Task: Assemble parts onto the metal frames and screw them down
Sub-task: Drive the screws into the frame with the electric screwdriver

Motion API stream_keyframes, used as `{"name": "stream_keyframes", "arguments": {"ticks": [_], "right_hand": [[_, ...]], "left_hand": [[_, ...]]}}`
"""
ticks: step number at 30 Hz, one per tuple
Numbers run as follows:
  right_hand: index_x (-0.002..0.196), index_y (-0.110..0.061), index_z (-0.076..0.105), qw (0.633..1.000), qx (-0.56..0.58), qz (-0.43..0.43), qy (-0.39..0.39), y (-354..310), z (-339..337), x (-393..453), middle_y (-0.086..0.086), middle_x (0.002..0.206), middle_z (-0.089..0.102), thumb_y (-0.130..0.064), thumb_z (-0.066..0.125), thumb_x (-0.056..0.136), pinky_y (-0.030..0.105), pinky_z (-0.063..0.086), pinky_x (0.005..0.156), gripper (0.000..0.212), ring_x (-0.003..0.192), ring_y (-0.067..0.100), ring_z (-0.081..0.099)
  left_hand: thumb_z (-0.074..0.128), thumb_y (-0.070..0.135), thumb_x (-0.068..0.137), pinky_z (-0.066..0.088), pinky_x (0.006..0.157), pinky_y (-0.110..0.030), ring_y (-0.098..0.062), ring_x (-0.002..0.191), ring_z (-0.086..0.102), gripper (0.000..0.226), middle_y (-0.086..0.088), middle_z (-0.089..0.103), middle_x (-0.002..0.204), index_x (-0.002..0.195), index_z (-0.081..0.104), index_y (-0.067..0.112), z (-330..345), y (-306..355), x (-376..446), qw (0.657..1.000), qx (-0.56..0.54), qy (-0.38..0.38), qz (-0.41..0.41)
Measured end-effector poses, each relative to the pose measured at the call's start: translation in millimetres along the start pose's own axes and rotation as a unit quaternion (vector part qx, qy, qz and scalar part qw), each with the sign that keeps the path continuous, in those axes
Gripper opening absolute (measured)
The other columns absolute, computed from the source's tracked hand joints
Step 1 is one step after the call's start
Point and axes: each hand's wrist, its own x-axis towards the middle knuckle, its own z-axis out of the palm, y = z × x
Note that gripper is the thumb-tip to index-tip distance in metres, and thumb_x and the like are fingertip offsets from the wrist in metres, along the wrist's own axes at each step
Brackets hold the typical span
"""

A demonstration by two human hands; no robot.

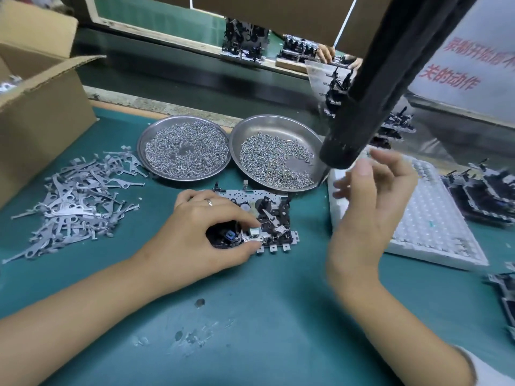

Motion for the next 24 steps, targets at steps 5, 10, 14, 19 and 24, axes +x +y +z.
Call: {"name": "stream_keyframes", "arguments": {"ticks": [5, 10, 14, 19, 24], "right_hand": [[0.123, -0.031, 0.046, 0.906, -0.363, -0.015, -0.219, 8.5, -3.4, -41.1, -0.001, 0.119, 0.047, -0.05, 0.051, 0.083, 0.03, 0.04, 0.093, 0.044, 0.11, 0.014, 0.046], [0.145, -0.033, 0.02, 0.797, -0.526, -0.012, -0.297, 17.2, 42.1, -48.2, 0.008, 0.142, 0.026, -0.07, 0.05, 0.075, 0.049, 0.03, 0.1, 0.085, 0.127, 0.029, 0.03], [0.143, -0.032, 0.018, 0.791, -0.533, 0.006, -0.301, 20.0, 46.0, -44.1, 0.007, 0.144, 0.022, -0.058, 0.058, 0.076, 0.052, 0.027, 0.1, 0.083, 0.129, 0.028, 0.025], [0.139, -0.037, 0.027, 0.805, -0.496, -0.007, -0.325, -11.2, 6.1, -50.4, -0.003, 0.14, 0.026, -0.052, 0.064, 0.067, 0.047, 0.035, 0.099, 0.082, 0.124, 0.023, 0.035], [0.129, -0.041, 0.046, 0.831, -0.504, -0.017, -0.236, -54.3, -81.9, -42.8, -0.014, 0.131, 0.039, -0.054, 0.061, 0.062, 0.033, 0.047, 0.088, 0.07, 0.107, 0.007, 0.051]], "left_hand": [[0.055, 0.03, 0.086, 0.039, 0.089, -0.018, 0.005, 0.094, 0.058, 0.016, 0.017, 0.067, 0.096, 0.097, 0.066, 0.034, -3.1, -1.1, 2.0, 0.99, -0.076, 0.113, -0.029], [0.049, 0.02, 0.096, 0.04, 0.082, -0.003, 0.01, 0.089, 0.059, 0.023, 0.01, 0.066, 0.101, 0.103, 0.061, 0.038, -6.2, -9.6, 3.9, 0.969, -0.127, 0.202, -0.069], [0.048, 0.032, 0.093, 0.038, 0.082, -0.003, 0.013, 0.091, 0.058, 0.019, 0.014, 0.066, 0.097, 0.103, 0.058, 0.044, -5.9, -7.5, 1.6, 0.976, -0.088, 0.195, -0.035], [0.042, 0.04, 0.092, 0.042, 0.097, -0.04, -0.007, 0.098, 0.058, 0.025, 0.015, 0.064, 0.097, 0.108, 0.06, 0.037, -7.0, -1.5, -2.4, 0.983, -0.036, 0.179, 0.015], [0.041, 0.037, 0.092, 0.039, 0.095, -0.053, -0.005, 0.097, 0.052, 0.032, 0.001, 0.063, 0.091, 0.11, 0.063, 0.022, -2.7, 4.7, -7.7, 0.987, 0.012, 0.147, 0.065]]}}
